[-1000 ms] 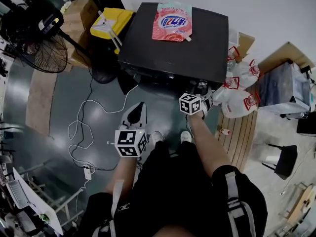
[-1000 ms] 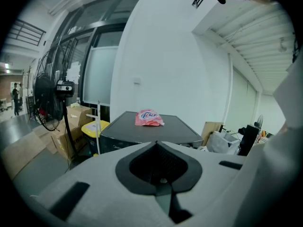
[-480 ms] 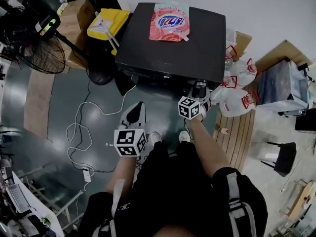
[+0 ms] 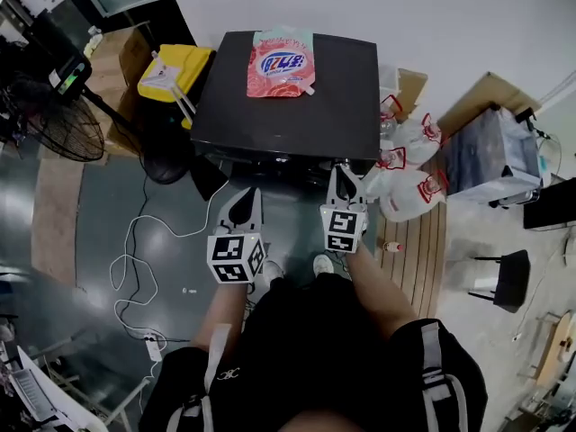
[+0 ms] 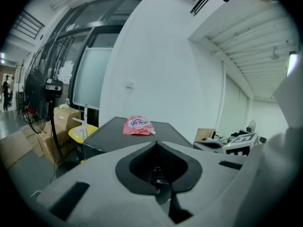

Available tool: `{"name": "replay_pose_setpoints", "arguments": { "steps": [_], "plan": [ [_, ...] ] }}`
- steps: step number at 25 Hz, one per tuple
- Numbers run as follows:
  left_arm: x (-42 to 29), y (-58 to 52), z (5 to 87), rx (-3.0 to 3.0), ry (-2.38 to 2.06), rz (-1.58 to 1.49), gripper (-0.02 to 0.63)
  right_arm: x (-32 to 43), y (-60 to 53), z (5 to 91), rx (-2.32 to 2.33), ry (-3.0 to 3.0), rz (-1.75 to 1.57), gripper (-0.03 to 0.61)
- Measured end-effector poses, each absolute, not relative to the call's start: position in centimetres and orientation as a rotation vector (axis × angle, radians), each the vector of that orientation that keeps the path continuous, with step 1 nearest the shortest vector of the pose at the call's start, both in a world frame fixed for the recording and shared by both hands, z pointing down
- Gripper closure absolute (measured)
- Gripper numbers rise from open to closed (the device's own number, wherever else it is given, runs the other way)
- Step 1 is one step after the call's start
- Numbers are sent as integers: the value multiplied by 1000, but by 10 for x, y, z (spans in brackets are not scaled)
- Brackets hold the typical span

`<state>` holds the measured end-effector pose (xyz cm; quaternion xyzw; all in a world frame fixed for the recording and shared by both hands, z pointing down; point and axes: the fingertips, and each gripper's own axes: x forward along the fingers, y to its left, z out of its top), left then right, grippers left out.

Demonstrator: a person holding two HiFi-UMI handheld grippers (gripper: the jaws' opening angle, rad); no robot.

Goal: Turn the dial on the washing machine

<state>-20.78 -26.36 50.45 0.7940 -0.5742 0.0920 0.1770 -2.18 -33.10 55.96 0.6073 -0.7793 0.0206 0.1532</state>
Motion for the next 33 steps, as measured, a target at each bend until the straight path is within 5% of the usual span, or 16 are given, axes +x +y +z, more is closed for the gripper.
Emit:
{"name": "replay_pose_setpoints", "arguments": {
  "steps": [9,33],
  "plan": [
    [-174,-281,476,2382,-1572,199,611,-3,-298,436,1901,-2449,-18,571],
    [-155,-281,457,2476,-1542,189,611,10,-284,437,1941,-2414,-26,571]
  ]
}}
